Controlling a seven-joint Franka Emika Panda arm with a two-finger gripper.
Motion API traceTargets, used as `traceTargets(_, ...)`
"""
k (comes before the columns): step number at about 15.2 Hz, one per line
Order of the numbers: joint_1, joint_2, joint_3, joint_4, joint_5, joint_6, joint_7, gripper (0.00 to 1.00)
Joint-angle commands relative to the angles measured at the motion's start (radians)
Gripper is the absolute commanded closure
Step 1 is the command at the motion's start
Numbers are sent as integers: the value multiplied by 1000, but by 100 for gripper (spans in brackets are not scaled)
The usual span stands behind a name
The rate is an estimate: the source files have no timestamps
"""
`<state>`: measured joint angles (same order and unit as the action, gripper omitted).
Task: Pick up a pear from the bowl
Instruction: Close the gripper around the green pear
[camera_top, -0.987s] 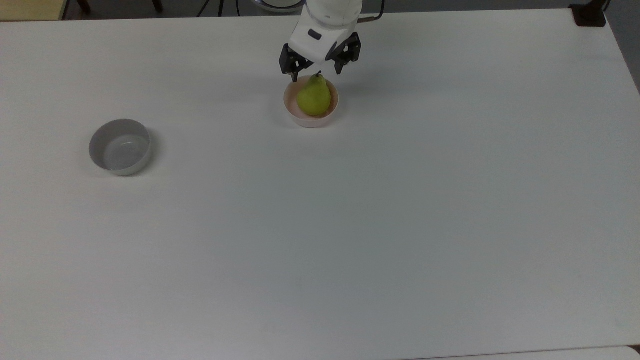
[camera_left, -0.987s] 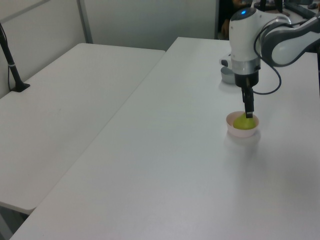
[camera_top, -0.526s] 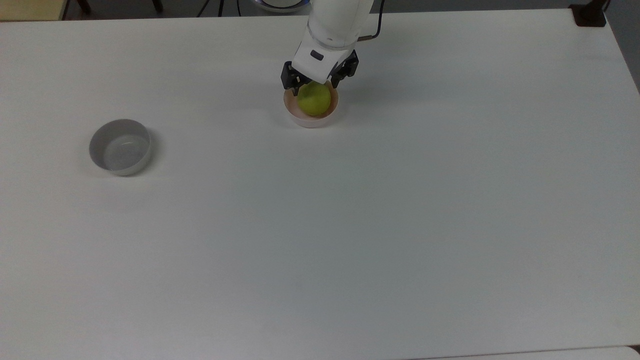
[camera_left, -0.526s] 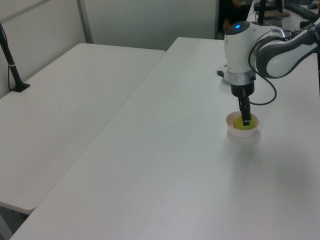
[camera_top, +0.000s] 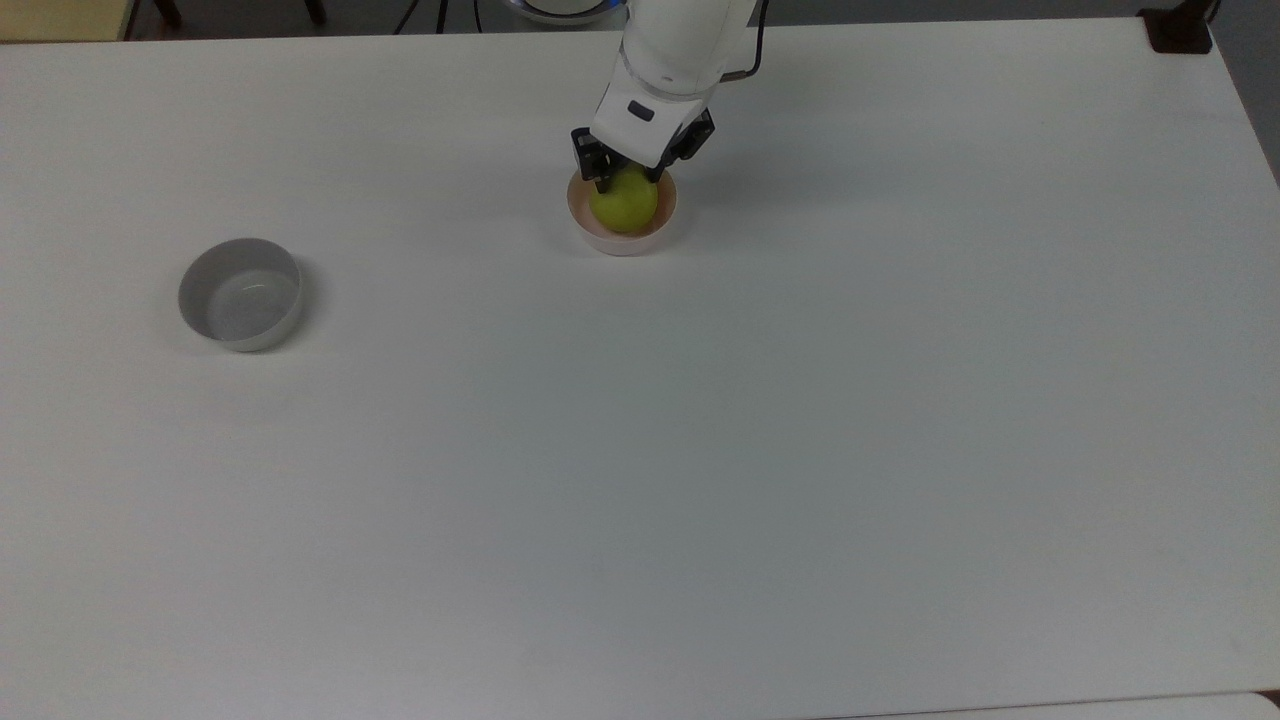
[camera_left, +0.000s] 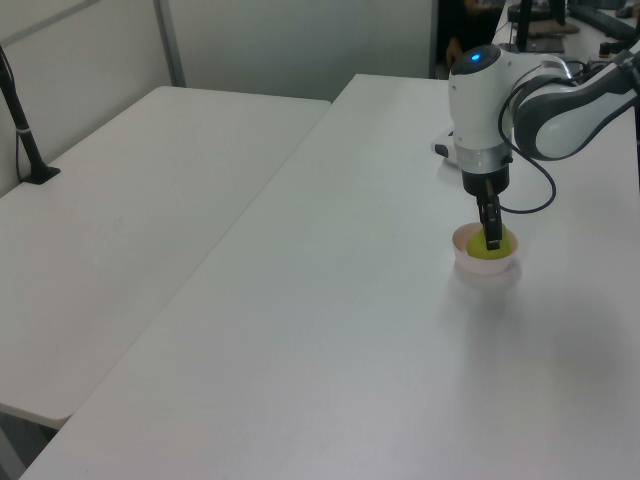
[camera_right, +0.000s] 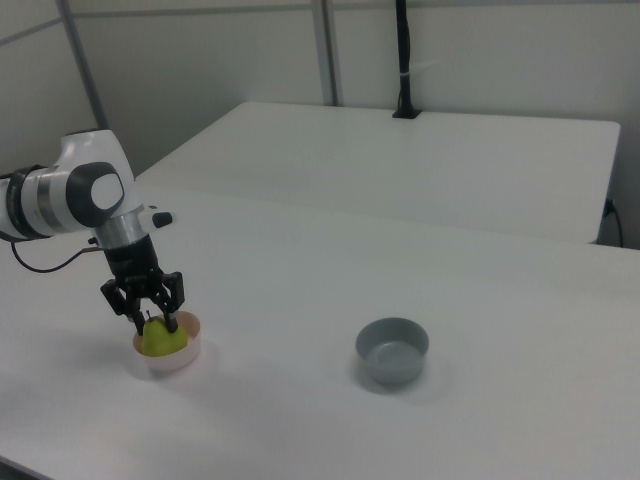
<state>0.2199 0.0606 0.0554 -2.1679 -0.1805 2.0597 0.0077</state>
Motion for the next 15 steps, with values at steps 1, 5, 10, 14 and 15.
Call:
traceTargets(1, 13, -15, -8, -46, -19, 28, -12, 56)
traceTargets(5, 9, -22, -8, -40, -19, 25, -12, 62)
traceTargets(10, 4, -31, -8, -20, -19, 8, -11, 62)
traceTargets(14, 4, -35, -8, -7, -17, -12, -8, 63)
traceTargets(15, 4, -35, -8, -3, -17, -24, -8, 64)
